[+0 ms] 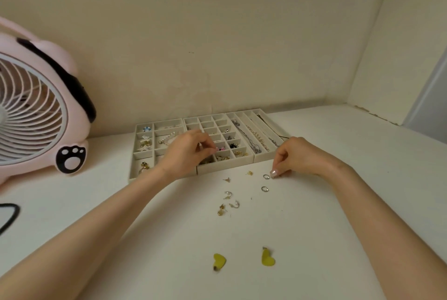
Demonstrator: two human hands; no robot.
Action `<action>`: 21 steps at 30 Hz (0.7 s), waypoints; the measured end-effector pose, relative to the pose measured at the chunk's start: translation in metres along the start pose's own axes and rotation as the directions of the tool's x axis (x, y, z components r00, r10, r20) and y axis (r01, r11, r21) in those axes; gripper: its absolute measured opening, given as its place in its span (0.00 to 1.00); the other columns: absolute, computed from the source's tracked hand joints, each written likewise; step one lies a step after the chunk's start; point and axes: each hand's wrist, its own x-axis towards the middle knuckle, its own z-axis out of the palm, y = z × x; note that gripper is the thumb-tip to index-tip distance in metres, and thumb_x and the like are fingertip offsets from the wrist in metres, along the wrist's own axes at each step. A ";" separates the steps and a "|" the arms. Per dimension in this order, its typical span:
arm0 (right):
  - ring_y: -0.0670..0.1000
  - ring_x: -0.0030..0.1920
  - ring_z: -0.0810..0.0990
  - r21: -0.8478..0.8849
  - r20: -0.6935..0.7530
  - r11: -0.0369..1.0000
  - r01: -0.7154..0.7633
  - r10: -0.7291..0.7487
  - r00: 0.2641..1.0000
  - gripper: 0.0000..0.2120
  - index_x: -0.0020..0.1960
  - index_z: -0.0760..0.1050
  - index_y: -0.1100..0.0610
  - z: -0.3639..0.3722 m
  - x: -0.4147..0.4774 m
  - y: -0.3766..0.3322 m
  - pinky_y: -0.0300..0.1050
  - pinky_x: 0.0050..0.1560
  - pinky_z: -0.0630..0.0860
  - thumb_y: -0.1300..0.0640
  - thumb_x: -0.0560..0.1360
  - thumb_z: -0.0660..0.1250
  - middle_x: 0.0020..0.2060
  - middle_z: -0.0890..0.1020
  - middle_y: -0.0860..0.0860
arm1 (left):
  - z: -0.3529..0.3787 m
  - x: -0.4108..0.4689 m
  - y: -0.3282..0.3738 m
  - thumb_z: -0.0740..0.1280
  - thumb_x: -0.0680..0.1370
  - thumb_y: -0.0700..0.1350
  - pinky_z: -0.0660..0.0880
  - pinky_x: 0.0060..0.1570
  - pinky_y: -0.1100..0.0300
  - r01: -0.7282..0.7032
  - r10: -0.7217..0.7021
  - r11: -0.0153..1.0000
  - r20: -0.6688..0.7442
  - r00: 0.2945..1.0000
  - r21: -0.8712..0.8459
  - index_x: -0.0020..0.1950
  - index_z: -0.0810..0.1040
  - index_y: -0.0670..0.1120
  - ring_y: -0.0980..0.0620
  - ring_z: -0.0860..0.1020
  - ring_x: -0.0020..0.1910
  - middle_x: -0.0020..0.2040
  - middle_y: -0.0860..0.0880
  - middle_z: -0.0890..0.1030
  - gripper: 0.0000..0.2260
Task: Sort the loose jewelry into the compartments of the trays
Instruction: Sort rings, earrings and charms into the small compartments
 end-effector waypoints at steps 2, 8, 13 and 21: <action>0.41 0.29 0.76 0.077 -0.025 0.994 0.072 -0.071 0.997 0.03 0.36 0.82 0.57 0.002 0.000 -0.008 0.31 0.33 0.71 0.62 0.67 0.75 0.27 0.81 0.45 | 0.002 -0.005 0.001 0.69 0.75 0.43 0.67 0.38 0.66 -0.017 0.017 1.000 -0.018 1.000 -0.001 0.44 0.82 0.46 0.62 0.70 0.36 0.40 0.53 0.76 0.02; 0.42 0.31 0.78 0.303 -0.177 0.917 0.260 -0.213 0.961 0.02 0.40 0.81 0.59 0.014 0.006 -0.045 0.30 0.33 0.72 0.64 0.72 0.71 0.32 0.82 0.48 | 0.004 -0.014 0.003 0.68 0.75 0.42 0.69 0.39 0.65 -0.025 0.021 0.999 -0.073 0.997 -0.048 0.45 0.81 0.47 0.59 0.71 0.37 0.41 0.52 0.76 0.02; 0.42 0.33 0.77 0.197 -0.261 0.942 0.272 -0.217 0.941 0.01 0.43 0.82 0.56 0.021 0.045 -0.077 0.38 0.43 0.77 0.58 0.72 0.72 0.36 0.81 0.46 | 0.002 -0.015 0.000 0.66 0.76 0.43 0.68 0.39 0.66 0.055 -0.068 0.995 -0.167 0.984 -0.081 0.48 0.79 0.48 0.59 0.73 0.37 0.42 0.54 0.76 0.03; 0.51 0.51 0.80 -0.018 -0.303 0.993 0.120 -0.120 0.945 0.02 0.43 0.82 0.51 0.042 0.136 -0.121 0.42 0.46 0.73 0.54 0.72 0.71 0.47 0.84 0.49 | -0.001 -0.013 -0.008 0.65 0.77 0.43 0.71 0.36 0.57 0.230 -0.258 0.963 -0.241 0.935 -0.139 0.50 0.76 0.47 0.59 0.73 0.32 0.38 0.55 0.76 0.03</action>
